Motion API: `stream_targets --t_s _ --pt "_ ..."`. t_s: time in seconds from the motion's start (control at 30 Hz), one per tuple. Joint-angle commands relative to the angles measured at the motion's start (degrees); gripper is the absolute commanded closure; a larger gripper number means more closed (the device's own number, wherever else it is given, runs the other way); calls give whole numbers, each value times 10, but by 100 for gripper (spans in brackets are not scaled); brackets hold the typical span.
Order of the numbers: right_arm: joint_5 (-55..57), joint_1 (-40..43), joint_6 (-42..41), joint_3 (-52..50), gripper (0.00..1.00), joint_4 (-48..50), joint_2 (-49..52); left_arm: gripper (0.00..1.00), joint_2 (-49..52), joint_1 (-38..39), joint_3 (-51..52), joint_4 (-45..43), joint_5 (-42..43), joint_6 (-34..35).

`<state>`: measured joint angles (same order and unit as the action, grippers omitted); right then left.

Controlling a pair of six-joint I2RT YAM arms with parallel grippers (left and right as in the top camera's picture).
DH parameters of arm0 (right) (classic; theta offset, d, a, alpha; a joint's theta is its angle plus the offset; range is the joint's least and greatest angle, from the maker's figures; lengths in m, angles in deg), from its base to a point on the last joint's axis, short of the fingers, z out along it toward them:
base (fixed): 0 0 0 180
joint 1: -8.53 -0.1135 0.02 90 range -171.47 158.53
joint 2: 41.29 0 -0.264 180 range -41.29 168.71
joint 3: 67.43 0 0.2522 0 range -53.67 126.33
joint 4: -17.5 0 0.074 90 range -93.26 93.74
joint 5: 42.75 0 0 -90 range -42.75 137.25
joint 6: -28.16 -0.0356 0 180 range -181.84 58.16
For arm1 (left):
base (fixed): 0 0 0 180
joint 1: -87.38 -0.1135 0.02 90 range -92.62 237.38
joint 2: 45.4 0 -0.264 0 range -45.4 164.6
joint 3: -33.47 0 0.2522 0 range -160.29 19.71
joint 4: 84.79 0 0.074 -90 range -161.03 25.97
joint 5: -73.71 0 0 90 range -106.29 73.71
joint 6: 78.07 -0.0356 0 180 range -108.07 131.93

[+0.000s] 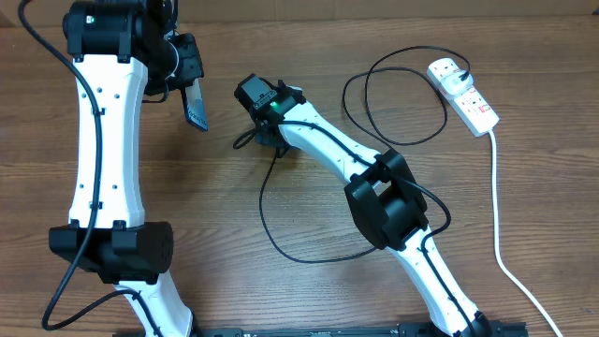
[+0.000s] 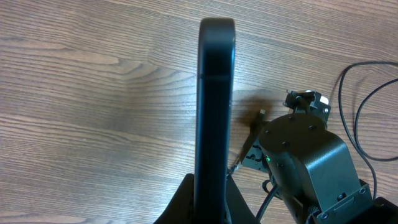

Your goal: Plug charger to phone and switch on socket

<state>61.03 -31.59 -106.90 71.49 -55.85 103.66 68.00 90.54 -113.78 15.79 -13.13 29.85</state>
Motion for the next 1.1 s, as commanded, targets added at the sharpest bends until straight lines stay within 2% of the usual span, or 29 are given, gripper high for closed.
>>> stream_targets --t_s 0.0,0.23,0.53,0.63,0.9,1.07 --pt "-8 5 10 -8 96 -1 47 96 -3 1 -4 -2 0 5" --pt "-30 6 18 5 96 -16 33 96 -3 1 -3 -3 6 5" --pt "-38 19 91 14 96 -66 -146 96 -3 -2 -4 -53 138 -10" --pt "-74 23 129 14 96 -105 -230 96 -3 -14 -4 -88 232 -12" --pt "-142 24 195 14 96 -216 -373 96 -3 -75 -4 -158 441 7" --pt "-309 24 307 14 96 -238 -429 96 -3 -111 -4 -202 611 10"
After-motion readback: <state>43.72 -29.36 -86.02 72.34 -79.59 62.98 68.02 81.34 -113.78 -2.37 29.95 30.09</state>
